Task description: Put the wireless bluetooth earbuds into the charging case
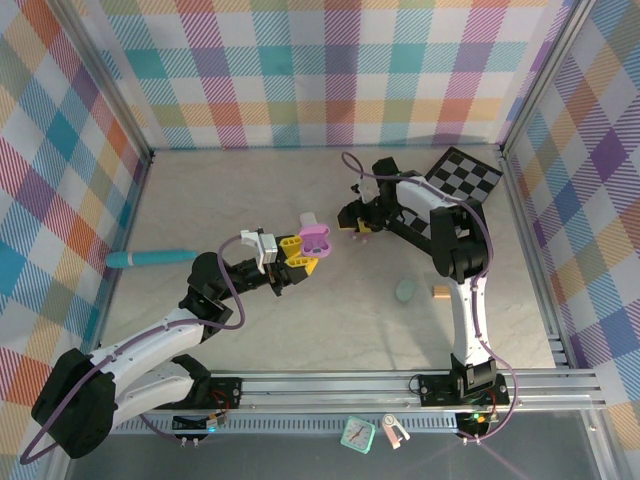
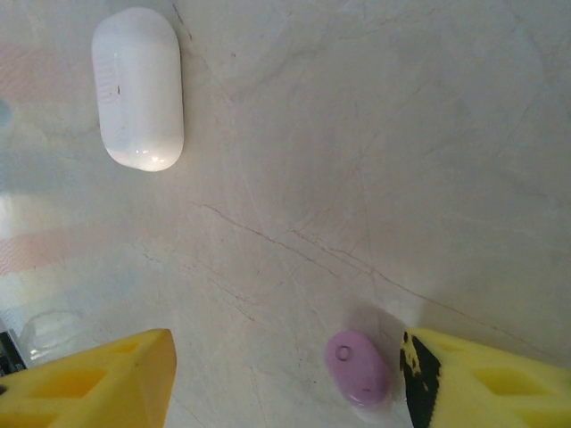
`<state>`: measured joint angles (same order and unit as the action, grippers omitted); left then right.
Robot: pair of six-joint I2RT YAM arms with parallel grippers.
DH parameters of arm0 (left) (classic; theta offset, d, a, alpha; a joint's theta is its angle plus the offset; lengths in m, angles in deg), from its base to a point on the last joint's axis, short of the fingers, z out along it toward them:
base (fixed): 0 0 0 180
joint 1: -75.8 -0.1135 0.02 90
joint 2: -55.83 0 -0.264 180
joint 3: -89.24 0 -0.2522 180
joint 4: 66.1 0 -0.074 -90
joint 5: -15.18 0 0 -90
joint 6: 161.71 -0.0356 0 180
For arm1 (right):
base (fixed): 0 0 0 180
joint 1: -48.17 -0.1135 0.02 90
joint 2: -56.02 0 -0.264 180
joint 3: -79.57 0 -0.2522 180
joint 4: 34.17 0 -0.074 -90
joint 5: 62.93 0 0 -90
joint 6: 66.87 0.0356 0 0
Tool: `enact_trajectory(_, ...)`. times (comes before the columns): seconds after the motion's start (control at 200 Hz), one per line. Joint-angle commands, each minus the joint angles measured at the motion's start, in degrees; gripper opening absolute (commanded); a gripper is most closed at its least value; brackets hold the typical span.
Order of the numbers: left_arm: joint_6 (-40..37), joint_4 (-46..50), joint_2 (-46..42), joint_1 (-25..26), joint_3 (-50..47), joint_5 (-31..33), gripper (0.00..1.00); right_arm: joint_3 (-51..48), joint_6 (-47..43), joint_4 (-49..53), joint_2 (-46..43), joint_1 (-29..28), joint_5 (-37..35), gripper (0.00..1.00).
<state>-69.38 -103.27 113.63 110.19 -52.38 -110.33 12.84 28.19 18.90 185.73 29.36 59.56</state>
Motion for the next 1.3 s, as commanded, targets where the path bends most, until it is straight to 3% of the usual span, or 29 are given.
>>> enact_trajectory(0.0, 0.68, -1.95, 0.37, -0.46, 0.69, -1.32, 0.25, -0.98, -1.37, 1.53, -0.43, -0.29, 2.16, 0.64)
enact_trajectory(0.61, 0.84, -2.50, 0.93, -0.46, 1.13, -1.52, 0.26, 1.56, -4.63, 5.00, 3.17, -0.33, 0.10, 0.53)
enact_trajectory(1.295, 0.57, -2.15, 0.39, -0.42, 0.52, -1.16, 0.26, 1.31, -3.31, 4.82, 4.10, -0.29, -2.48, 0.25)
